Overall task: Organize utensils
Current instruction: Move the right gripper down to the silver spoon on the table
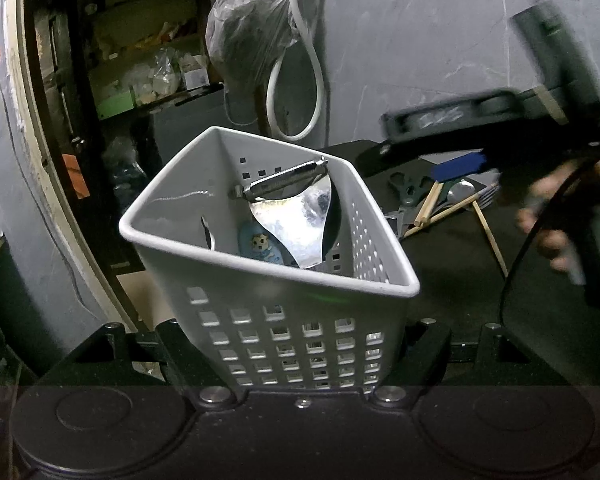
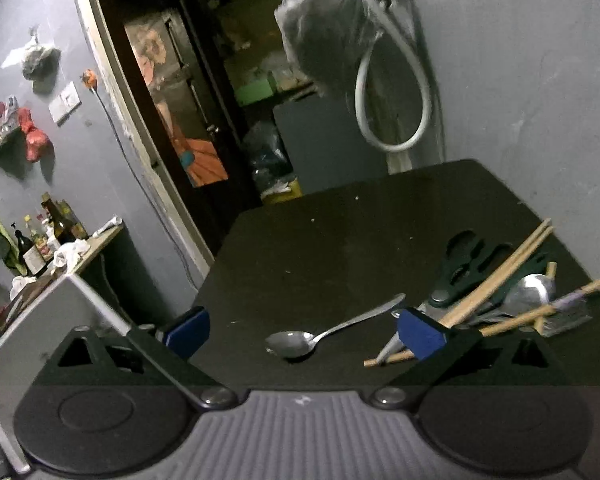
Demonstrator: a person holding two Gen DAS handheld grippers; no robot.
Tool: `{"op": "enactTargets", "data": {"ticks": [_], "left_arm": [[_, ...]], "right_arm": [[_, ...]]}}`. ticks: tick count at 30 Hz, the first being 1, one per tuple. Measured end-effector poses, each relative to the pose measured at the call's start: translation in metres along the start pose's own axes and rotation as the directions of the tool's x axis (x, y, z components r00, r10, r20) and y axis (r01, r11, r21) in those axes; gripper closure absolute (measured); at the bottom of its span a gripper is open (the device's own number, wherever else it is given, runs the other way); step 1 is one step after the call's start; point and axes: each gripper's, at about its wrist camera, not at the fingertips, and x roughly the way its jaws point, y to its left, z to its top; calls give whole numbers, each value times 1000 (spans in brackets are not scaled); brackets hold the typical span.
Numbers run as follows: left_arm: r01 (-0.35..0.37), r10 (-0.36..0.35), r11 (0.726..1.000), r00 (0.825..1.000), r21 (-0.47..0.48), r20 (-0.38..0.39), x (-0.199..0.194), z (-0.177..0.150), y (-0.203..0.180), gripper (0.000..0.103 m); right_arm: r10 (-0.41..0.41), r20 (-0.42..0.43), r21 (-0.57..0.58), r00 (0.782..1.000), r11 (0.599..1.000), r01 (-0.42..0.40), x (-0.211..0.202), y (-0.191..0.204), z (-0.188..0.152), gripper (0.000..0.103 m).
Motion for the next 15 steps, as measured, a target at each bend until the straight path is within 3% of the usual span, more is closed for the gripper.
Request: {"op": "enactTargets", "data": {"ticks": [4,9,15], "left_arm": [[-5,5,1000,1000,-7,-9,1,2,0,24],[-13,12,1000,1000,-12,-15,2,4,-1,24],[-20,20,1000,1000,-13,-22,4,5,-2,24]], "right_arm": [[11,-45,-146,999,989,-18,36,0,1,1],[27,-80,-327,996,944,-52,59,7,-7,3],[92,-128,-408,988,903,-137,77,18,-21,7]]}}
